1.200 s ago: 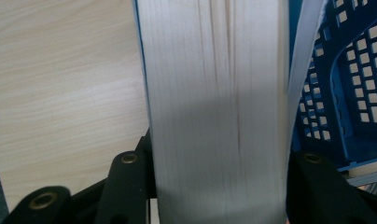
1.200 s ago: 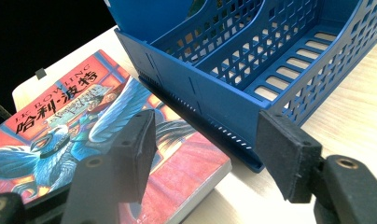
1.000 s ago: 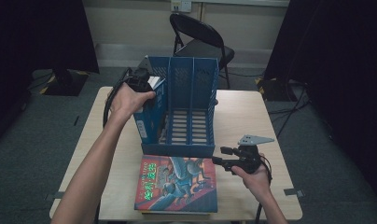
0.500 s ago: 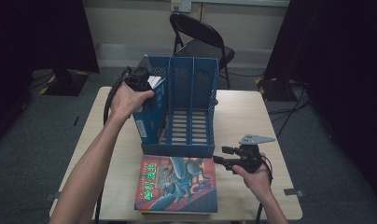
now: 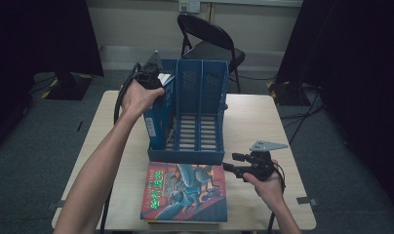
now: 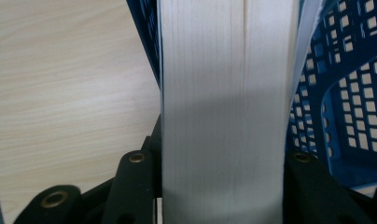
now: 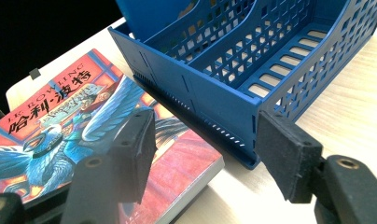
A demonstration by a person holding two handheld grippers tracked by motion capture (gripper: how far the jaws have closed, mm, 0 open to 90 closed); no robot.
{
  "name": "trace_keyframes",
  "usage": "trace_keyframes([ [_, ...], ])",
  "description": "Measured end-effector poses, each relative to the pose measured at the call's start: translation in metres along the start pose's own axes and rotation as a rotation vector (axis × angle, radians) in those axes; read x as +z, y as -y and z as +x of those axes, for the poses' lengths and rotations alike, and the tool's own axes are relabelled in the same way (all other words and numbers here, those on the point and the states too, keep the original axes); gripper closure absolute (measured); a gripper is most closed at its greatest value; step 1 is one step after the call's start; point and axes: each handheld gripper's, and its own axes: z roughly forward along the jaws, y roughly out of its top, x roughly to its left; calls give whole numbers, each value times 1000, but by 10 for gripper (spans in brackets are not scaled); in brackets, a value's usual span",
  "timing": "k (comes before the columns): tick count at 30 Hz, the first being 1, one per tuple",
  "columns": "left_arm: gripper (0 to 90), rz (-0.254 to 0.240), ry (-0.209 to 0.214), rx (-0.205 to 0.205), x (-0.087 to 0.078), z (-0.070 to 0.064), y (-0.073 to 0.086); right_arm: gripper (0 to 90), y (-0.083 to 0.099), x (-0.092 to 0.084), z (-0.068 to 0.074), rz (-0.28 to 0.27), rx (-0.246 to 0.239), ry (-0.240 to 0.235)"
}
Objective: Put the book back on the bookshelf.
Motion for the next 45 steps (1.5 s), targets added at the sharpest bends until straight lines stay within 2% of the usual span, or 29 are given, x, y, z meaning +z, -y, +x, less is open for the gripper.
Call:
trace_keyframes([
  [3,614,-11,-17,11,-2,-3,-6,382,1,2,0,7,4,-6],
  [6,614,-30,6,-21,-1,1,-11,382,2,4,1,15,2,-9],
  [8,614,-36,11,-25,1,1,-14,382,2,4,1,16,1,-10],
  [12,614,-52,-10,-18,9,-5,-17,382,3,3,1,10,9,-13],
  [20,613,-73,7,-51,21,0,-19,385,6,3,-2,19,12,-17],
  [26,609,-72,6,-28,22,0,-20,387,6,4,-1,25,8,-16],
  [31,601,-94,16,-26,22,2,-17,387,5,5,2,26,-1,-19],
  [35,587,-123,2,-2,19,2,-11,387,6,4,2,26,0,-18],
  [40,543,-162,54,2,12,10,-1,387,6,4,2,29,-2,-14],
  [45,528,-192,51,25,10,13,8,387,6,7,4,38,-10,-16],
])
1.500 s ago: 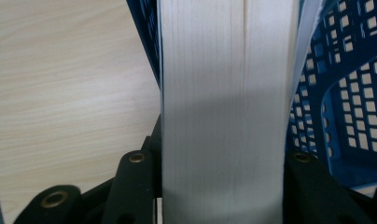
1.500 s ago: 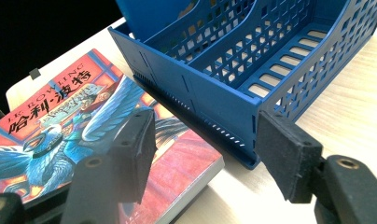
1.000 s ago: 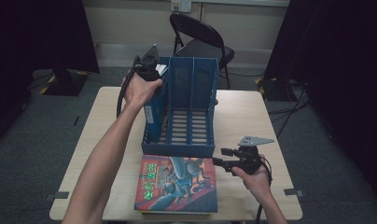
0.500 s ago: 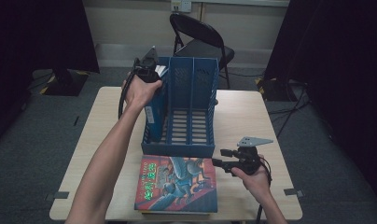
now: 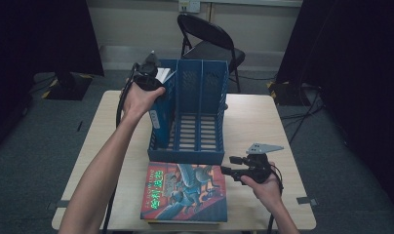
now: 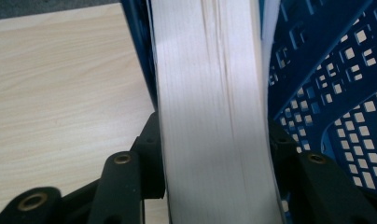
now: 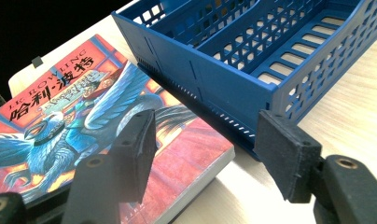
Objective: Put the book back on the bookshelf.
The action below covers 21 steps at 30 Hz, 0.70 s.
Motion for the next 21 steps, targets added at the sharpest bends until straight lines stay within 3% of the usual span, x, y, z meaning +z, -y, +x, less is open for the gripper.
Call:
trace_keyframes([
  [4,548,-18,-14,14,-2,2,6,384,-1,1,1,-1,-10,8],
  [13,524,-58,4,50,-1,2,14,384,-1,-2,-1,-6,-5,10],
  [16,534,-94,25,26,-1,5,19,384,-1,-1,-1,-6,-4,13],
  [21,506,-139,45,59,0,8,26,383,-1,0,0,-2,-11,13],
])
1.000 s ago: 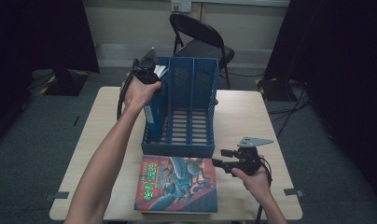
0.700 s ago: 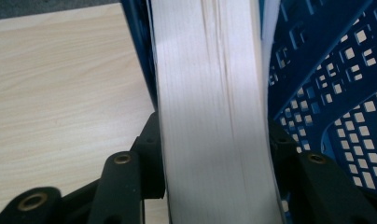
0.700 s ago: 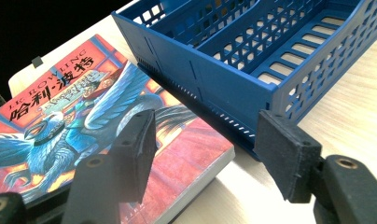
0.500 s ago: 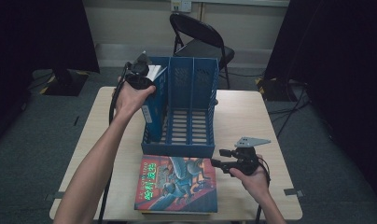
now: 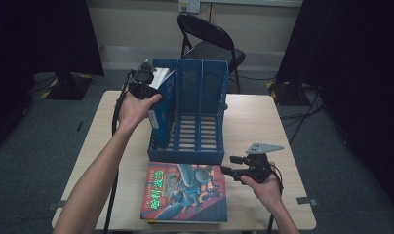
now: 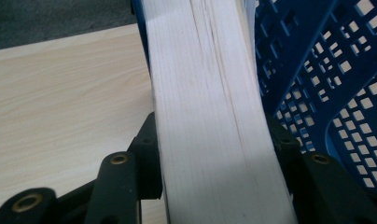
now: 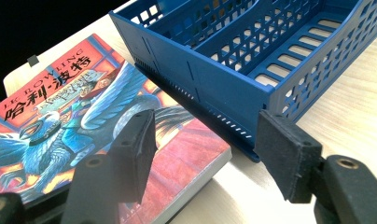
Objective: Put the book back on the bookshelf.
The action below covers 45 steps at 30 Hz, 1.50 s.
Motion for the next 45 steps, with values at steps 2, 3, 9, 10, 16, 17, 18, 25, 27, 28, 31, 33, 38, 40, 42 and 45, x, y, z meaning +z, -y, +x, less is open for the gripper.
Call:
trace_keyframes([
  [2,493,-8,13,-4,-1,1,3,383,0,0,0,1,0,0],
  [3,481,-5,19,-2,-2,1,4,383,0,0,0,1,1,0],
  [9,449,34,15,36,-4,-2,18,381,0,2,0,6,3,2],
  [10,420,32,19,36,-4,-1,19,381,0,2,1,8,0,0],
  [16,402,-3,81,52,-10,8,38,381,1,4,2,9,0,1],
  [17,402,-12,86,55,-10,8,42,381,1,4,2,9,-1,-1],
  [18,399,-14,98,69,-11,10,46,381,1,5,2,12,-2,0],
  [25,491,-78,149,115,-16,12,68,380,2,9,5,25,-6,-3],
  [27,491,-76,152,134,-17,12,74,380,2,9,6,26,-10,-4],
  [28,499,-77,149,139,-18,11,76,380,1,10,6,25,-9,-5],
  [31,493,-99,156,139,-21,13,84,380,2,10,7,28,-9,-6],
  [33,499,-103,143,160,-19,11,91,381,2,11,7,29,-10,-7],
  [38,530,-115,197,187,-19,9,107,387,3,13,8,42,-18,-2],
  [40,550,-124,260,170,-20,9,113,391,3,14,9,48,-20,0],
  [42,555,-144,260,178,-22,8,120,394,3,15,10,56,-27,3],
  [45,541,-130,290,193,-18,3,134,401,4,18,11,64,-29,5],
])
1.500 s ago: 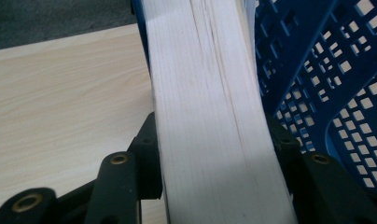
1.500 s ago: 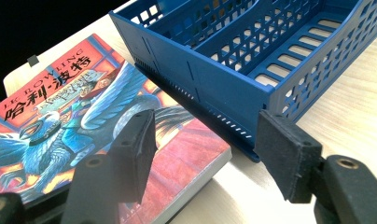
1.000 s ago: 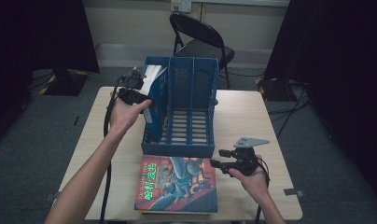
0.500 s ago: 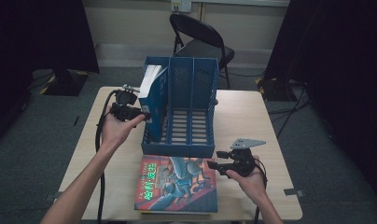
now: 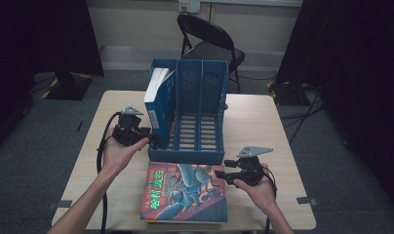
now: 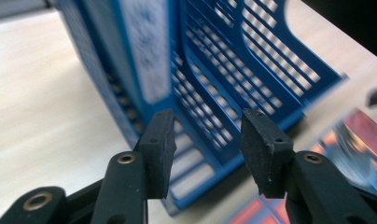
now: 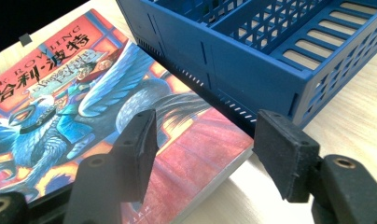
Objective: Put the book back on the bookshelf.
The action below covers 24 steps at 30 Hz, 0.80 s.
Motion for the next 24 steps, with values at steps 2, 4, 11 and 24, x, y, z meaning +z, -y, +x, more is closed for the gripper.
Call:
trace_keyframes([
  [2,536,17,13,11,2,-2,6,403,1,2,1,10,-2,2],
  [4,535,25,31,12,4,-5,13,405,2,5,1,23,-8,8],
  [11,530,62,51,37,10,-13,38,407,4,8,1,28,-5,23],
  [24,530,74,68,63,19,-21,75,436,7,11,0,25,-3,41],
])
